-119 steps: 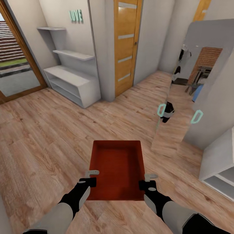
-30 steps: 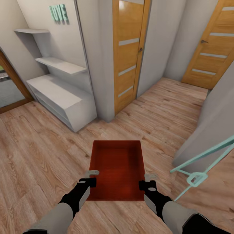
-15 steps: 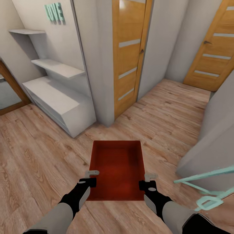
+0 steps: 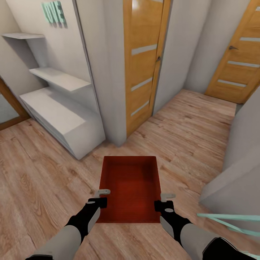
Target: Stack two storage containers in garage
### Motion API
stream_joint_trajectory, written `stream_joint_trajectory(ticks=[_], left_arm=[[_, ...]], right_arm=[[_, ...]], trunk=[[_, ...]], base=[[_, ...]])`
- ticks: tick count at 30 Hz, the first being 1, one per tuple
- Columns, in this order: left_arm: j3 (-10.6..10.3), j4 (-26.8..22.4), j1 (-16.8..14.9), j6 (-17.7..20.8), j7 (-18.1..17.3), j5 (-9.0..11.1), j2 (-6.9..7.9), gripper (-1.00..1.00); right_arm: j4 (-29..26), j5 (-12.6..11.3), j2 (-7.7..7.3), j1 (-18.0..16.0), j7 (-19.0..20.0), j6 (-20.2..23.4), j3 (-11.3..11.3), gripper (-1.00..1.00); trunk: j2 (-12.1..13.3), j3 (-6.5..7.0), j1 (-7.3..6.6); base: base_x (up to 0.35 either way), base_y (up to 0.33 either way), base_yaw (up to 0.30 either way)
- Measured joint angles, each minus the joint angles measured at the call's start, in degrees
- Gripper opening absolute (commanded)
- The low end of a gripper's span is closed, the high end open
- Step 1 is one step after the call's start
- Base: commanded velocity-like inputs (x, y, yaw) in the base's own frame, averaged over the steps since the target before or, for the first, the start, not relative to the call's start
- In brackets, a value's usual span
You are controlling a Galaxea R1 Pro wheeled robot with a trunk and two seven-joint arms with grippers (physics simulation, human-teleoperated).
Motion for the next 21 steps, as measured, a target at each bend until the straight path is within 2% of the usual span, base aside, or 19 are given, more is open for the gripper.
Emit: stream_joint_trajectory(ticks=[21], left_arm=[[0.0, -0.03, 0.0, 0.03, 0.0, 0.0, 0.0, -1.0]], right_arm=[[-0.03, -0.04, -0.01, 0.0, -0.01, 0.01, 0.03, -1.0]], trunk=[[0.0, -0.46, 0.0]], base=[[0.322, 0.0, -0.172]])
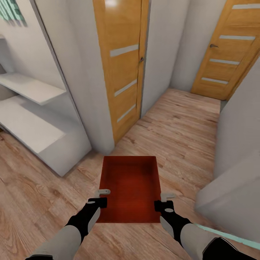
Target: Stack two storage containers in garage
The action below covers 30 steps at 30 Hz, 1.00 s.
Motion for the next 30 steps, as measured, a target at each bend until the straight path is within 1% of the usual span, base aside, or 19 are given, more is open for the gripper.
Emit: stream_joint_trajectory(ticks=[17, 30], left_arm=[[-0.03, 0.1, 0.0, 0.0, -0.01, 0.06, 0.03, -1.0], [-0.04, 0.16, 0.01, 0.02, -0.02, 0.08, 0.05, -1.0]], right_arm=[[0.11, -0.01, 0.05, 0.0, -0.01, 0.0, 0.0, -1.0], [0.22, 0.02, 0.09, -0.01, 0.0, 0.01, -0.02, -1.0]], trunk=[[0.0, -0.52, 0.0], [0.0, -0.55, 0.0]], base=[[0.322, 0.0, -0.206], [0.322, 0.0, -0.023]])
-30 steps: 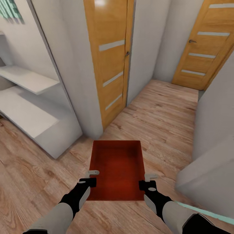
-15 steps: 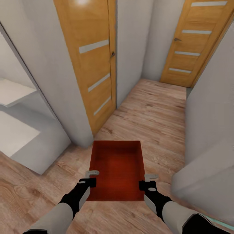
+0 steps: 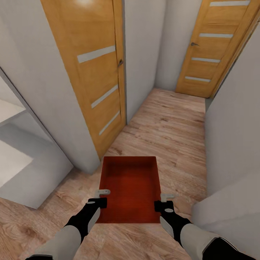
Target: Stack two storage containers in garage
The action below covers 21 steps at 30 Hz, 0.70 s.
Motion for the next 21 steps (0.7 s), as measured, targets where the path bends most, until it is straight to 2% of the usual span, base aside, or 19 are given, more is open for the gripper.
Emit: stream_joint_trajectory(ticks=[21], left_arm=[[0.0, 0.0, 0.0, 0.0, 0.0, -0.01, 0.0, -1.0]], right_arm=[[0.0, -0.01, 0.0, 0.0, 0.0, 0.0, 0.0, -1.0]], trunk=[[0.0, 0.0, 0.0]], base=[[0.322, 0.0, 0.0]])
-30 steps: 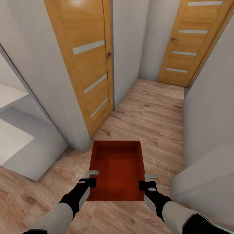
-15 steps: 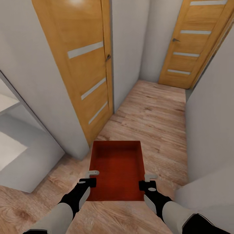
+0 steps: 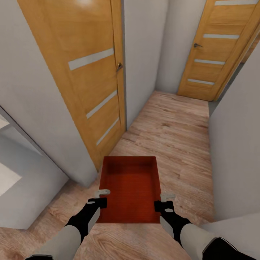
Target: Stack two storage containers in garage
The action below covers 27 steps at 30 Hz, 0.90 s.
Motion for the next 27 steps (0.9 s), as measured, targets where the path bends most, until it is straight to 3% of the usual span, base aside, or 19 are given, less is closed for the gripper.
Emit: stream_joint_trajectory(ticks=[7, 27], left_arm=[[-0.04, -0.04, 0.0, 0.01, -0.01, 0.04, 0.03, -1.0], [-0.05, -0.11, -0.01, 0.0, -0.02, 0.05, 0.03, -1.0]], right_arm=[[-0.03, 0.01, 0.02, 0.0, -0.03, 0.0, -0.01, -1.0], [-0.15, -0.02, -0.01, 0.0, -0.1, 0.0, 0.04, -1.0]], trunk=[[0.0, 0.0, 0.0], [0.0, 0.0, 0.0]], base=[[0.322, 0.0, -0.014], [0.322, 0.0, -0.164]])
